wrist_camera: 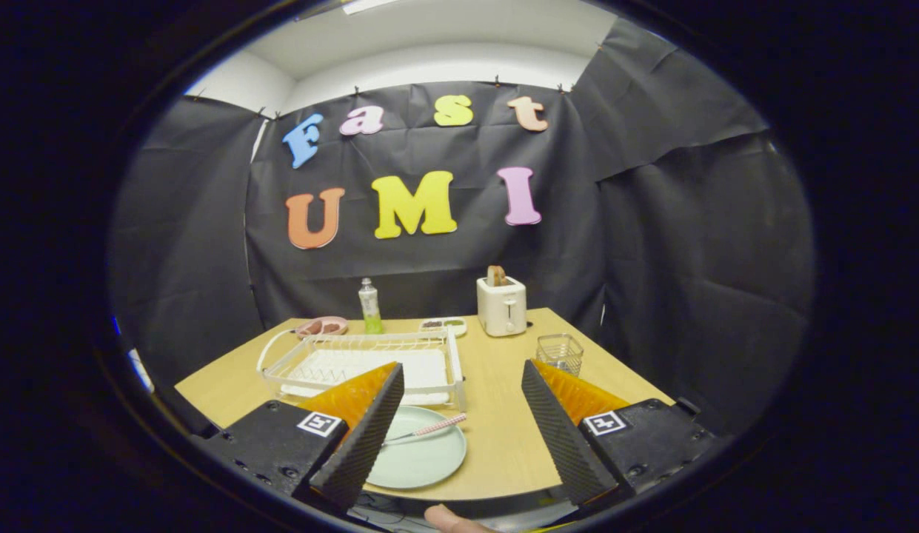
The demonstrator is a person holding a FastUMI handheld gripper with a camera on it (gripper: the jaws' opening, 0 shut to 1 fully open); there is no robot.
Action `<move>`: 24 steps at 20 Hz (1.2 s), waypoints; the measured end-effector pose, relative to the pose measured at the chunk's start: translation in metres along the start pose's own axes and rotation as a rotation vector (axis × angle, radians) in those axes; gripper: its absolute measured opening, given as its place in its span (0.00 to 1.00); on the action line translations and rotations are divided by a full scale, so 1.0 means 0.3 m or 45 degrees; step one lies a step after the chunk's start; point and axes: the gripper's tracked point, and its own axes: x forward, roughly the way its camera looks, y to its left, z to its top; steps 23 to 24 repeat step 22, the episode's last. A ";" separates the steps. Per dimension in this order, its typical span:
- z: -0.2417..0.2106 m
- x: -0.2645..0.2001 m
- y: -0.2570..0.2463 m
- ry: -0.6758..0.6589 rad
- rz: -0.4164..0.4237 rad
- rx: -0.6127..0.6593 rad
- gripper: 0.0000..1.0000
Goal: Take the plate from the dish rack, then take the spoon from the basket and place it into the plate.
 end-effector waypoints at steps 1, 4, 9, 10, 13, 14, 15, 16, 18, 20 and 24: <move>0.003 0.003 -0.018 0.000 -0.013 0.010 1.00; 0.003 0.003 -0.038 -0.001 -0.018 0.015 1.00; -0.006 -0.011 -0.038 -0.001 -0.017 0.004 1.00; 0.001 -0.016 -0.032 -0.006 -0.013 0.003 1.00; -0.010 -0.019 -0.023 0.000 -0.005 -0.012 1.00; -0.015 -0.018 -0.022 0.004 -0.004 -0.015 1.00; -0.019 -0.019 -0.019 0.009 -0.002 -0.017 1.00; -0.020 -0.022 -0.016 0.015 -0.001 -0.020 1.00; -0.013 -0.028 -0.011 0.011 0.005 -0.023 1.00; -0.008 -0.031 -0.015 0.004 -0.001 -0.025 1.00; -0.008 -0.036 -0.008 0.002 0.005 -0.025 1.00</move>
